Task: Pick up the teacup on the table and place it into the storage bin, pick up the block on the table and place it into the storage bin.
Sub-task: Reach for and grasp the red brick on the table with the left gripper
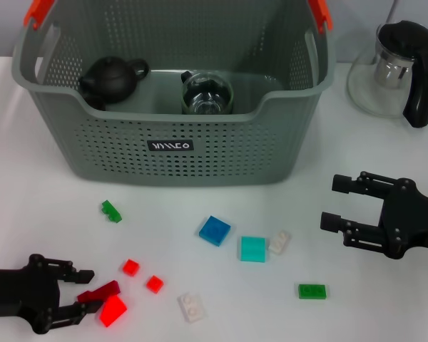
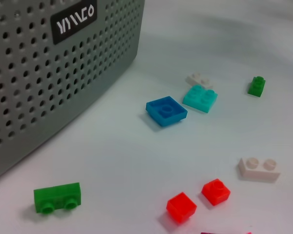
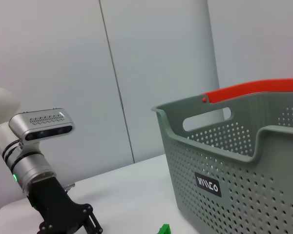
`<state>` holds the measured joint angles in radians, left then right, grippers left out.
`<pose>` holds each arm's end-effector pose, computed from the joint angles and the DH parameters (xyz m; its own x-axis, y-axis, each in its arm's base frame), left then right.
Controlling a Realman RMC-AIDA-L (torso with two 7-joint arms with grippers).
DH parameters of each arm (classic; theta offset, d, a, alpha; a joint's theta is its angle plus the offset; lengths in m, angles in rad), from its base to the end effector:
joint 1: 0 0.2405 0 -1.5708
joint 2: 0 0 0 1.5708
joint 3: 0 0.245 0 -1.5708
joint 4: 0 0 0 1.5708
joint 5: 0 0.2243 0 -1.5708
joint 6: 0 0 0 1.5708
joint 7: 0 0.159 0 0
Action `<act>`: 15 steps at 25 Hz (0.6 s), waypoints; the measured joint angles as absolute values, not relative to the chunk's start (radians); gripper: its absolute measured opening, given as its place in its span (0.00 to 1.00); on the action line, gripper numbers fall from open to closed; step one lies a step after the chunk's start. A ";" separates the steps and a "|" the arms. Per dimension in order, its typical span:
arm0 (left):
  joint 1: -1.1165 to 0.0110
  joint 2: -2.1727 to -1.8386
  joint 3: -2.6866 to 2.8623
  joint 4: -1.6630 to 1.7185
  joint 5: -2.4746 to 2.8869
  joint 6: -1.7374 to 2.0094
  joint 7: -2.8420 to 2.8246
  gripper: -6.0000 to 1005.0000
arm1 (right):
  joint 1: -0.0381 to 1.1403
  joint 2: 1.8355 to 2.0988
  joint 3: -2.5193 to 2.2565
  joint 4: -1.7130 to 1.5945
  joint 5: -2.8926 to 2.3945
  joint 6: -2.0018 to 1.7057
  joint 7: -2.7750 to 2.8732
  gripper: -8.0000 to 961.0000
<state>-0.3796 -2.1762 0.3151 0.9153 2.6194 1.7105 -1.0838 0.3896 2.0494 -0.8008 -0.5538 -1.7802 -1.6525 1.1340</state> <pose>-0.3532 0.2470 0.0096 0.9203 0.3622 0.1480 0.3886 -0.8903 -0.2374 0.2766 0.2947 -0.0105 0.7556 -0.2238 -0.6156 -0.3867 -0.9110 -0.1435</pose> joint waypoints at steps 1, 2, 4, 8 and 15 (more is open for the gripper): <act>-0.380 -2.176 0.315 0.918 2.620 1.712 -1.084 0.47 | 0.390 2.049 -0.801 -0.554 -1.781 -1.653 1.134 0.78; -0.379 -2.175 0.315 0.920 2.620 1.713 -1.084 0.47 | 0.390 2.049 -0.801 -0.554 -1.781 -1.653 1.134 0.78; -0.379 -2.174 0.315 0.925 2.623 1.715 -1.083 0.47 | 0.388 2.049 -0.801 -0.554 -1.781 -1.653 1.134 0.78; -0.379 -2.174 0.315 0.927 2.630 1.716 -1.083 0.47 | 0.387 2.049 -0.801 -0.554 -1.781 -1.655 1.135 0.78; -0.378 -2.174 0.317 0.927 2.641 1.716 -1.085 0.46 | 0.387 2.048 -0.801 -0.554 -1.781 -1.657 1.135 0.77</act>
